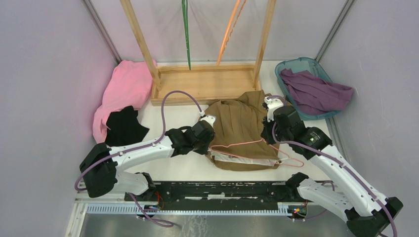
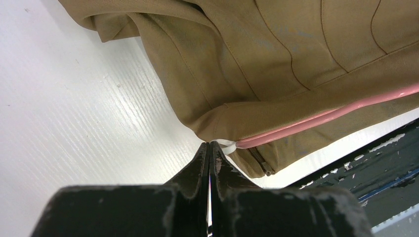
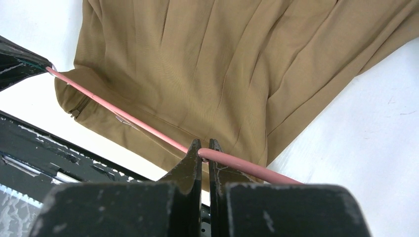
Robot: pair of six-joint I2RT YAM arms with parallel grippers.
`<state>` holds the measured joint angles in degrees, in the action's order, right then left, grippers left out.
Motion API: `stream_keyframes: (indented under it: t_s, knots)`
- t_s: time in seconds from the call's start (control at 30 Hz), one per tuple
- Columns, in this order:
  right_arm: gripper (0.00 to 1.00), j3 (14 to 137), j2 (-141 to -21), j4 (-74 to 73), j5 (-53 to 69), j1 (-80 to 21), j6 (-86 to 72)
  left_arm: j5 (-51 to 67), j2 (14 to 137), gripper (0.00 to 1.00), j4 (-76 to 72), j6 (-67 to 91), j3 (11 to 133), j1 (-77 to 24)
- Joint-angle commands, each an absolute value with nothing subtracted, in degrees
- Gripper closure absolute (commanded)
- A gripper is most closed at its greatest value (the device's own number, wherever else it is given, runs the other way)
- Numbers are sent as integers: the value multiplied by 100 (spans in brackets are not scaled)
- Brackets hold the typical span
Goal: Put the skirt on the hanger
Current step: Hang the skirt on the hanger.
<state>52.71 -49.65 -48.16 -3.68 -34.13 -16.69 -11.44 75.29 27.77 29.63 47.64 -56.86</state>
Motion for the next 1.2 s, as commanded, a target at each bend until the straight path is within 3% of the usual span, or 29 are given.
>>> stream_keyframes:
  t_s: [0.0, 0.37, 1.17]
  knots:
    - [99, 5533, -4930, -4827, -642, -3419, -1661, -1130, 7489, 97, 2700, 2742, 4972, -5643]
    - [99, 5680, -4696, -4929, -951, -3420, -1573, -1131, 7488, 97, 2742, 2725, 5018, -5646]
    - [99, 5473, -4899, -4801, -187, -3421, -1538, -1075, 7655, 97, 2830, 2602, 5423, -5646]
